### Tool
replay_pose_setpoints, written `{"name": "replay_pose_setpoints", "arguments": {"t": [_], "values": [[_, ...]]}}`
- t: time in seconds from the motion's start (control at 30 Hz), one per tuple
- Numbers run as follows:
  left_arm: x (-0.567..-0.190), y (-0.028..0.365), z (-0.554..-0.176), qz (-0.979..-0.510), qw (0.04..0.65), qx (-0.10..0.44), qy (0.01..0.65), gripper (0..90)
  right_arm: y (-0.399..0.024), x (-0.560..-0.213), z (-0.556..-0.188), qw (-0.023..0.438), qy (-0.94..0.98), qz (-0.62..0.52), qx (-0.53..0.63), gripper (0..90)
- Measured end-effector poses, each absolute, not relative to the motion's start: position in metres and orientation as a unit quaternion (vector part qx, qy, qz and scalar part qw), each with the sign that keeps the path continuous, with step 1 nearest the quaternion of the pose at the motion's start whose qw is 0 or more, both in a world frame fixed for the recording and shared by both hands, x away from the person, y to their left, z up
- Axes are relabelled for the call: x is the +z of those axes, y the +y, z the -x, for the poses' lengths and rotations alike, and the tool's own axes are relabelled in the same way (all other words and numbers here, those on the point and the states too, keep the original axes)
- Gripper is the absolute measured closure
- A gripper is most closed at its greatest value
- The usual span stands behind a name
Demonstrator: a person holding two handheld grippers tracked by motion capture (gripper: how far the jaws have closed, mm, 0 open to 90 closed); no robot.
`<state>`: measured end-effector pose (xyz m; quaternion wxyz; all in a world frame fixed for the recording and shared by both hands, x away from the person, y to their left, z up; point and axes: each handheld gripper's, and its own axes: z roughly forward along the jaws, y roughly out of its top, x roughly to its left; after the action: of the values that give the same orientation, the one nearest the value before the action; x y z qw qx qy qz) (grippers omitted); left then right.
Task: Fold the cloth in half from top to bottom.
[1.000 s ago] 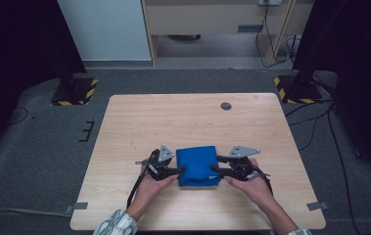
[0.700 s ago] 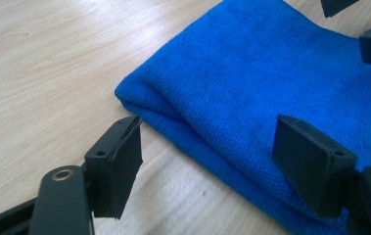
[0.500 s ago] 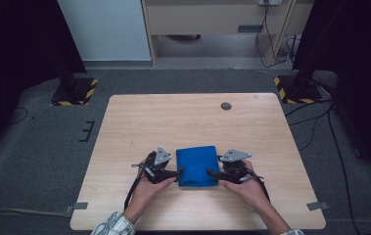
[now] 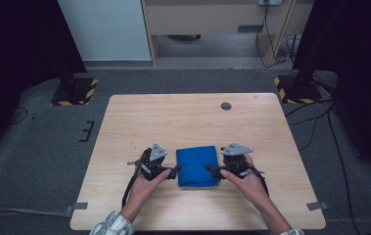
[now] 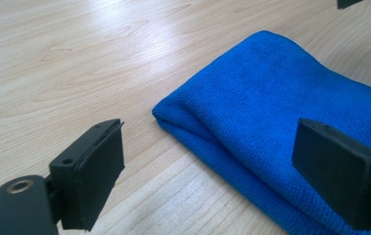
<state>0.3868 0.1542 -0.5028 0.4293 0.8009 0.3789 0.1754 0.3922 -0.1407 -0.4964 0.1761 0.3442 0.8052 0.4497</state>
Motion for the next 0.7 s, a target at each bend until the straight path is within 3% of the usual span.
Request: {"name": "replay_pose_setpoints", "arguments": {"t": [0.7], "values": [[-0.496,0.188,-0.393,-0.785,0.439,0.182,0.398,6.8,-0.162,-0.488,-0.399,0.188,0.786,-0.370,0.458,9.5]]}}
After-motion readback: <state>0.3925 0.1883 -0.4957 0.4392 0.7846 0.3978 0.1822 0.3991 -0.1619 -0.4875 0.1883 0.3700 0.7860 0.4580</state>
